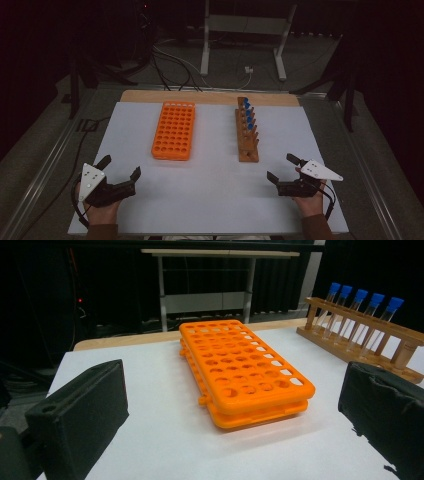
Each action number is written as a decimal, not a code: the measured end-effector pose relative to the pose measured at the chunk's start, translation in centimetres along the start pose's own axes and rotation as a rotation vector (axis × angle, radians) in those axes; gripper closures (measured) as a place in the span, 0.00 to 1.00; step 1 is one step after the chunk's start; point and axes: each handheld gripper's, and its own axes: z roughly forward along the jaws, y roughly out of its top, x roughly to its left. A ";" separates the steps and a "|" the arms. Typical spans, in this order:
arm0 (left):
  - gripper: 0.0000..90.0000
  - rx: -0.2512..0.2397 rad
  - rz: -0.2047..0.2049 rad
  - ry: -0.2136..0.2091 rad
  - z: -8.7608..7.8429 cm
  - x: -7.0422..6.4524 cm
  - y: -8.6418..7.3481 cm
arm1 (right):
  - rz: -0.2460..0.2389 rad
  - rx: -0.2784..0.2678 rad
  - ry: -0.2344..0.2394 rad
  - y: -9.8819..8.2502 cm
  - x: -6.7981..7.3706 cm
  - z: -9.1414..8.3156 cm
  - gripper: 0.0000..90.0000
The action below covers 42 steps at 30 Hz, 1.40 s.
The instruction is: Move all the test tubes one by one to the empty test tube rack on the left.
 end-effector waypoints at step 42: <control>0.01 0.023 0.020 0.011 2.2 0.0 -0.2 | 0.047 0.132 -0.045 7.3 -1.8 7.5 0.13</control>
